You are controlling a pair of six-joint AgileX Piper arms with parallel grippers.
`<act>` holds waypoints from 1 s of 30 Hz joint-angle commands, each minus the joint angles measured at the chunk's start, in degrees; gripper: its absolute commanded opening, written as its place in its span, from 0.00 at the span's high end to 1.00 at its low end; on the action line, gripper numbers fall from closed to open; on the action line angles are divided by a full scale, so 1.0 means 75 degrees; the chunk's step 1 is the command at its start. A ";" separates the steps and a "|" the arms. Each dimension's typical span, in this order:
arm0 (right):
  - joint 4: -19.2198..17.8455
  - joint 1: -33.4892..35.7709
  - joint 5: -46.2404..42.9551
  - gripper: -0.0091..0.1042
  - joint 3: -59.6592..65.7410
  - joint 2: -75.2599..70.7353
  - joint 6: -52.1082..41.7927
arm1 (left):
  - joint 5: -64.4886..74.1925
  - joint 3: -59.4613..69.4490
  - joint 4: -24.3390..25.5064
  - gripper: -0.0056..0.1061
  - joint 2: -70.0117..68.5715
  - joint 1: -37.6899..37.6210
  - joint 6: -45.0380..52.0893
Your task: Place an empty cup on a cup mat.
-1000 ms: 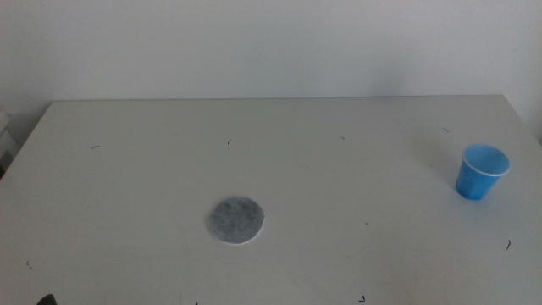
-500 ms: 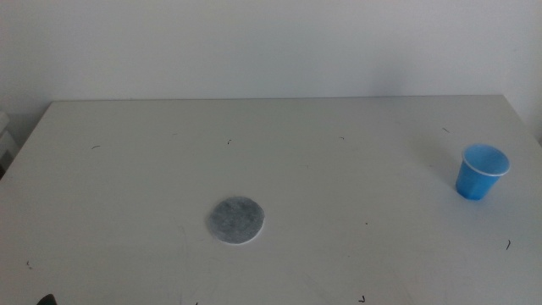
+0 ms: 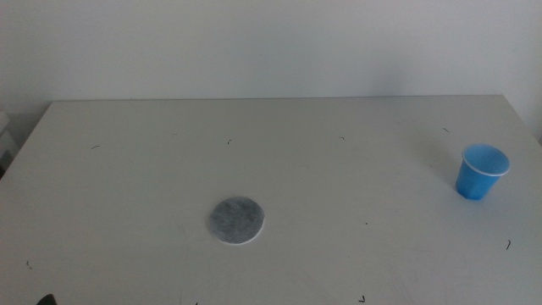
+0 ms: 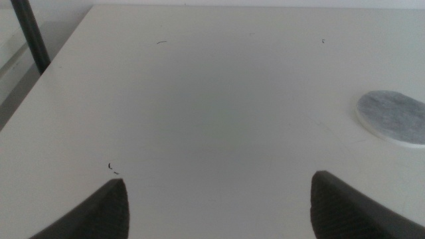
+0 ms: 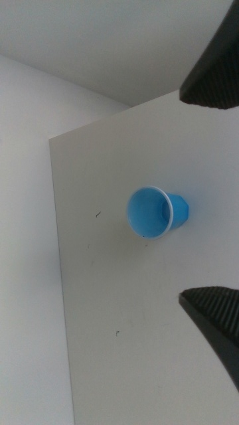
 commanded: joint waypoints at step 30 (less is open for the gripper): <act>0.0612 -0.0793 0.2589 0.09 -0.5875 0.6587 -0.0169 | -0.0511 -0.0045 0.0003 0.01 -0.0066 0.0009 -0.0083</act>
